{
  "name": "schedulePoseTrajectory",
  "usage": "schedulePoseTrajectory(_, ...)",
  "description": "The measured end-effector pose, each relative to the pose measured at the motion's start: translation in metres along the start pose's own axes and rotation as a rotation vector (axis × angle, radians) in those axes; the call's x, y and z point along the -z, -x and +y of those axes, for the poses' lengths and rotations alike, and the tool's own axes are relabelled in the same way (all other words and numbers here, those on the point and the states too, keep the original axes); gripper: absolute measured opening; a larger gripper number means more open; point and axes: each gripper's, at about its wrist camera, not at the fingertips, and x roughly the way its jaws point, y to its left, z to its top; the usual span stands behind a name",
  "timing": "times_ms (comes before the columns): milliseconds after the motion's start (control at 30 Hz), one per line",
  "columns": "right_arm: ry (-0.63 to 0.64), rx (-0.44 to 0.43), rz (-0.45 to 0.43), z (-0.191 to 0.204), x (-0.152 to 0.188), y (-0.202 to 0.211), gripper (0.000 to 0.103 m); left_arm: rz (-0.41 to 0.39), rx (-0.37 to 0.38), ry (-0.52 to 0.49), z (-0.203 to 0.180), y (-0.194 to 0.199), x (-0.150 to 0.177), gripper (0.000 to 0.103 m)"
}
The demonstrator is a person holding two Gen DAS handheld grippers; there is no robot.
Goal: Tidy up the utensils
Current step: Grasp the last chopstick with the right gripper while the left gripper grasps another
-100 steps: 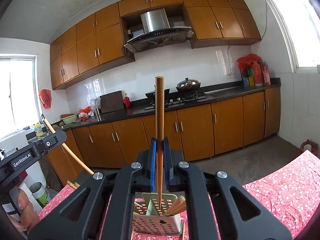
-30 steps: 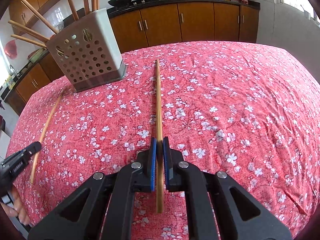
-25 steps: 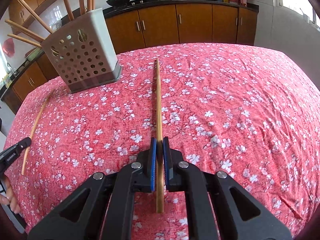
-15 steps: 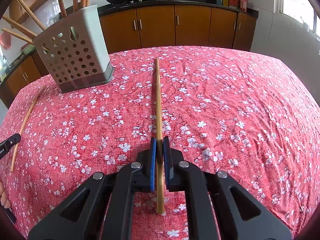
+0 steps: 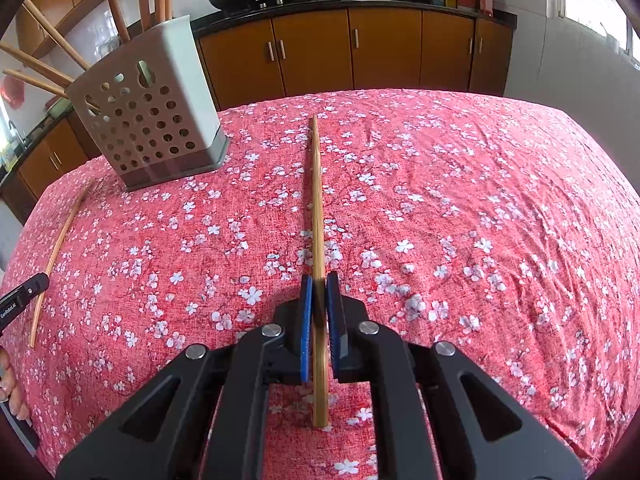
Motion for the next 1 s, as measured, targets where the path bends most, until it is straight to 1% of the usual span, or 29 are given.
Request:
schedulePoseTrajectory(500,0.0,0.001,-0.001,0.0022,-0.0004,-0.0009,0.009,0.0,0.0,-0.011,-0.0033,-0.0082,0.0003,0.014)
schedulePoseTrajectory(1000,0.0,0.0,-0.001,0.0017,-0.0003,-0.0013,0.009,0.0,0.021,0.009,0.0024,-0.0077,-0.0002,0.014)
